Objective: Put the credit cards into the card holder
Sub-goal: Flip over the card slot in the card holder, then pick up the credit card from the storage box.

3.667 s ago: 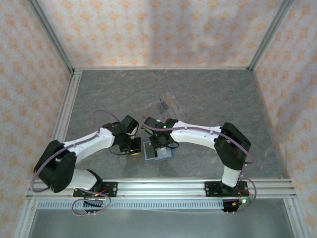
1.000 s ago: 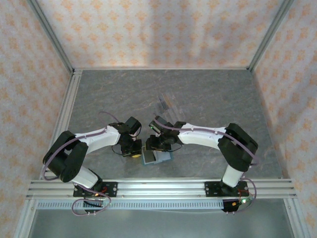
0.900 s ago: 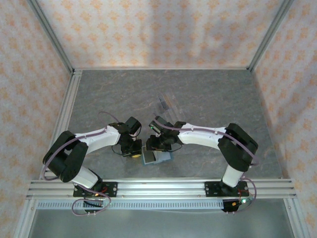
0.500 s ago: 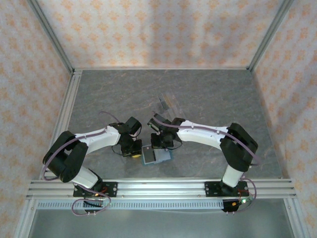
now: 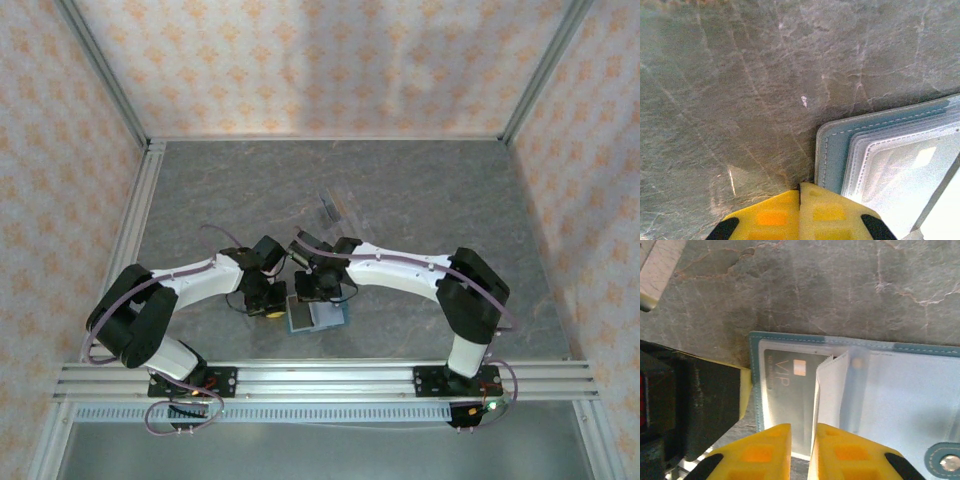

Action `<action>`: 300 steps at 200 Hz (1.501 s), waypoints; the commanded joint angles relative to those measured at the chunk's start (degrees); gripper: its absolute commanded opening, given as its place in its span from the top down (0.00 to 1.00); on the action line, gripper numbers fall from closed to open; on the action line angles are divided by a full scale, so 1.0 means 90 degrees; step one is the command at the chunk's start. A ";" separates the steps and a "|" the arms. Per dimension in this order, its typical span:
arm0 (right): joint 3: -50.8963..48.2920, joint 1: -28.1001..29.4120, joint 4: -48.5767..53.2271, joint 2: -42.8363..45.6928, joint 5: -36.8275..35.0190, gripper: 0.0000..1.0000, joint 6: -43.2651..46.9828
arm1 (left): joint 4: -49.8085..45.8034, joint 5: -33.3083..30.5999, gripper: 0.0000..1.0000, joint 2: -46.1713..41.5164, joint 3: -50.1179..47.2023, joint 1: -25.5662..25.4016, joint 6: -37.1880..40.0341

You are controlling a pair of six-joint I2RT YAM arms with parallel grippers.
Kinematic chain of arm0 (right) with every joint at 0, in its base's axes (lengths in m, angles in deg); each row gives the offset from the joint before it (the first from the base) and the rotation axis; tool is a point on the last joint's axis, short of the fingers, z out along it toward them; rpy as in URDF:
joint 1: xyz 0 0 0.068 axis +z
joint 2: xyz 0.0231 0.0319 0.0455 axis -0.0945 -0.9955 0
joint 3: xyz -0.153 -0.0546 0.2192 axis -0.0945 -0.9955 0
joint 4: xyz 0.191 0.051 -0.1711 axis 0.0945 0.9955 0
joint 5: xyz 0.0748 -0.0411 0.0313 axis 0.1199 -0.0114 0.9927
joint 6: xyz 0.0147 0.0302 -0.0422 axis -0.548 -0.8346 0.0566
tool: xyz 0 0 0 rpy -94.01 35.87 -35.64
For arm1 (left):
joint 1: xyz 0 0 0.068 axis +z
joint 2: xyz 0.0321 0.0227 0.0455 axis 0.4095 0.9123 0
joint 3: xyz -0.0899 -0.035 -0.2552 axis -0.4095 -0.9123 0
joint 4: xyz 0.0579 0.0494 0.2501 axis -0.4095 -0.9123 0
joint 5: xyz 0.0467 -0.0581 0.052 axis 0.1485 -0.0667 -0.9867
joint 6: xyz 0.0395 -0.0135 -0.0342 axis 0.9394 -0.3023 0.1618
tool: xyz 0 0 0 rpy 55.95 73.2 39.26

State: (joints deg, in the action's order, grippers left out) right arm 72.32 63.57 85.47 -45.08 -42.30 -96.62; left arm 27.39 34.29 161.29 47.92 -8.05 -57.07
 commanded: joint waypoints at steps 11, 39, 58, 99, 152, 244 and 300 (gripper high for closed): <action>0.0117 0.0053 -0.0255 -0.0115 0.0241 0.79 -0.0321 | 0.0453 0.0029 0.94 0.0081 -0.0094 -0.0145 0.0008; 0.0050 0.0047 -0.0653 -0.0273 0.0575 0.77 -0.0545 | 0.0450 0.0078 0.94 0.0044 -0.0046 -0.0147 -0.0028; 0.0012 0.0051 -0.0869 -0.0400 0.0710 0.76 -0.0628 | 0.0269 -0.0009 0.94 -0.0071 0.0013 -0.0134 -0.0036; 0.0088 -0.0035 -0.1113 -0.0754 0.0883 0.71 -0.0587 | -0.0272 -0.0237 0.93 -0.0624 -0.0082 0.0003 0.0042; 0.0083 -0.0047 -0.1684 -0.1119 0.1190 0.62 -0.0635 | -0.1336 -0.0567 0.86 -0.1855 -0.0148 0.0327 0.0259; -0.0004 -0.0266 -0.1934 -0.0299 0.0796 0.64 -0.0520 | -0.1813 -0.0221 0.61 -0.2903 0.0095 0.0826 0.0257; 0.0447 -0.0824 -0.1042 0.0478 0.0321 0.54 -0.0008 | -0.1632 -0.0063 0.51 -0.2784 0.0185 0.0837 0.0272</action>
State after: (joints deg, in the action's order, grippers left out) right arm 72.85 58.22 69.95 -44.12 -34.69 -100.93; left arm 13.33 32.43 135.68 48.16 -1.17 -55.50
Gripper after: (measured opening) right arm 0.403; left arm 0.480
